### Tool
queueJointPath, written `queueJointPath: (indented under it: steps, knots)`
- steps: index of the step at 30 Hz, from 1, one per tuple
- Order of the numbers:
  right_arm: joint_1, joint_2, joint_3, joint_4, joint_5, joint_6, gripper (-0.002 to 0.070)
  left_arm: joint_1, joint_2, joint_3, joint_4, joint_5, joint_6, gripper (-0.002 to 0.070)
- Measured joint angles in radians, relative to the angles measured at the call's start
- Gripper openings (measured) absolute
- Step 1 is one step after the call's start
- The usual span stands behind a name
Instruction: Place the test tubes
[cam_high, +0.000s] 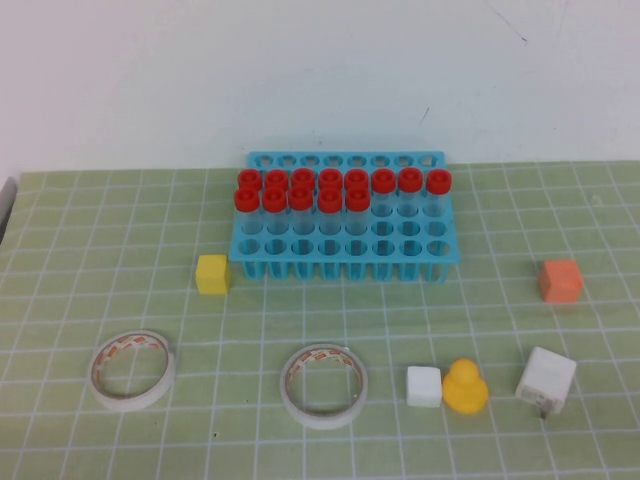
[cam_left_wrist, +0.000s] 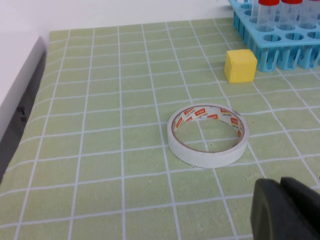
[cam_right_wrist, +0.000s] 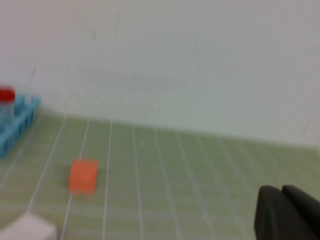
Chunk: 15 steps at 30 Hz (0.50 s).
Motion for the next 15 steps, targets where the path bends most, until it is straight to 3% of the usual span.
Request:
queueJointPath:
  steps: [5, 15]
  knots:
    - [0.0, 0.0, 0.151, 0.0, 0.042, 0.102, -0.0001, 0.0, 0.0, 0.0, 0.0, 0.0, 0.0, 0.0]
    - [0.0, 0.0, 0.154, -0.006, 0.142, 0.189, -0.0001, 0.0, 0.0, 0.0, -0.002, 0.0, 0.0, 0.0]
